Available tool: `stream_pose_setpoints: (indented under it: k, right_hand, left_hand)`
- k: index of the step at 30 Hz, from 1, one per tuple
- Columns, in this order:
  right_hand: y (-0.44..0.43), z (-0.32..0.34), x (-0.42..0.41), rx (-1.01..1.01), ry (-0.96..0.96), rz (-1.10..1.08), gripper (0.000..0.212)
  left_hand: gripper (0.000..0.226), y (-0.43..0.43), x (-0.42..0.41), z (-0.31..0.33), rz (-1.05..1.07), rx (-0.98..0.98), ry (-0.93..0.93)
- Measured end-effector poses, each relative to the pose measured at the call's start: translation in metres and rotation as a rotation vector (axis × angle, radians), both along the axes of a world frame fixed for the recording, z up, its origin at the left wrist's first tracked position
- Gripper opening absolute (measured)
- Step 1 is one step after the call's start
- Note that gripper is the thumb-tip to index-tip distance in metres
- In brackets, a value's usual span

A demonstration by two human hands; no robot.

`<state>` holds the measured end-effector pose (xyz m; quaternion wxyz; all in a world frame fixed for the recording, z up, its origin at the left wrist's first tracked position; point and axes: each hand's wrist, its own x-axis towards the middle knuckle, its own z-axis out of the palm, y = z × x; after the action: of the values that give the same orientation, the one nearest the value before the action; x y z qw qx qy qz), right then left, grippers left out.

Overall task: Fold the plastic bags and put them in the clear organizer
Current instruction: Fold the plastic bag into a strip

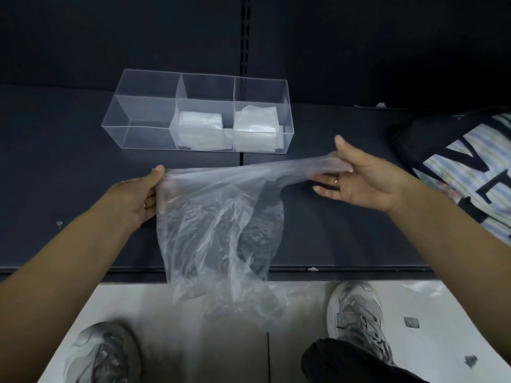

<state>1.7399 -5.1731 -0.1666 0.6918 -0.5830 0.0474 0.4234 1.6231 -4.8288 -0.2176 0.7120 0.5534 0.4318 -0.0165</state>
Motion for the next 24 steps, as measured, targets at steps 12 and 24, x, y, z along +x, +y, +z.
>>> stream_pose_setpoints:
  k: [12, 24]
  right_hand:
    - [-0.001, -0.026, 0.01, -0.591, -0.611, -0.498, 0.025]
    - [0.031, -0.018, -0.155, -0.411, -0.537, 0.529, 0.035]
  left_hand:
    - [0.029, -0.01, 0.009, 0.01, -0.008, 0.051, -0.079]
    - [0.054, -0.045, -0.124, -0.003, -0.218, -0.437, 0.014]
